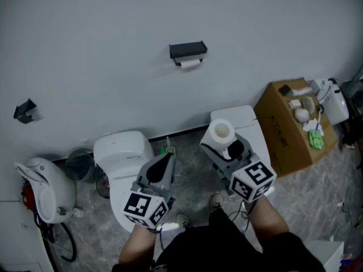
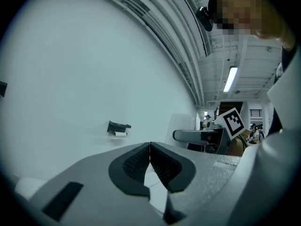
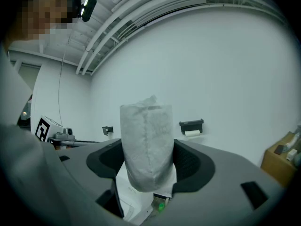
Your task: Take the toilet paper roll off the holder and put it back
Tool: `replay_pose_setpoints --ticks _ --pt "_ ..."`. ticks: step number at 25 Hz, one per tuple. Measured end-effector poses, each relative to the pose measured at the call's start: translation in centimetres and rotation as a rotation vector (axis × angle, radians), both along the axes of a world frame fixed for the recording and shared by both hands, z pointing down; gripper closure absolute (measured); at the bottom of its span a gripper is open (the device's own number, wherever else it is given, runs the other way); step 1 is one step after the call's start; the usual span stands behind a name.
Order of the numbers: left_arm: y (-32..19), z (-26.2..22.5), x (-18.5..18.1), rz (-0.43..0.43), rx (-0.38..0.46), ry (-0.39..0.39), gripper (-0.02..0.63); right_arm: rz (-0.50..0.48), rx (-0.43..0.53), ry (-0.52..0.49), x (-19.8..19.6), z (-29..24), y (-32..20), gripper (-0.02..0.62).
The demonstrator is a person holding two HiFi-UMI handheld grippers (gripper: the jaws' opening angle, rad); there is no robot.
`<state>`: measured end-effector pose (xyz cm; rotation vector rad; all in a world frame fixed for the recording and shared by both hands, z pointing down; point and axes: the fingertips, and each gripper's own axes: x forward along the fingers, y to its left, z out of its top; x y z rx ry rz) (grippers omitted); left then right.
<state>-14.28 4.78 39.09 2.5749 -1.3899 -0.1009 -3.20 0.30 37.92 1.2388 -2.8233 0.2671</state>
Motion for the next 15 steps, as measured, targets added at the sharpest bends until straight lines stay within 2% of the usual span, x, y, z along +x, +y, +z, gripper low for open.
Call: replay_pose_setpoints --ticks 6,15 --pt "-4.4 0.9 0.8 -0.041 -0.022 -0.009 0.601 -0.040 -0.014 -0.011 0.5 0.9 -4.8 0.288" --pt "-12.1 0.0 4.5 -0.148 -0.029 -0.057 0.601 -0.145 -0.033 -0.059 3.6 1.2 -13.7 0.288"
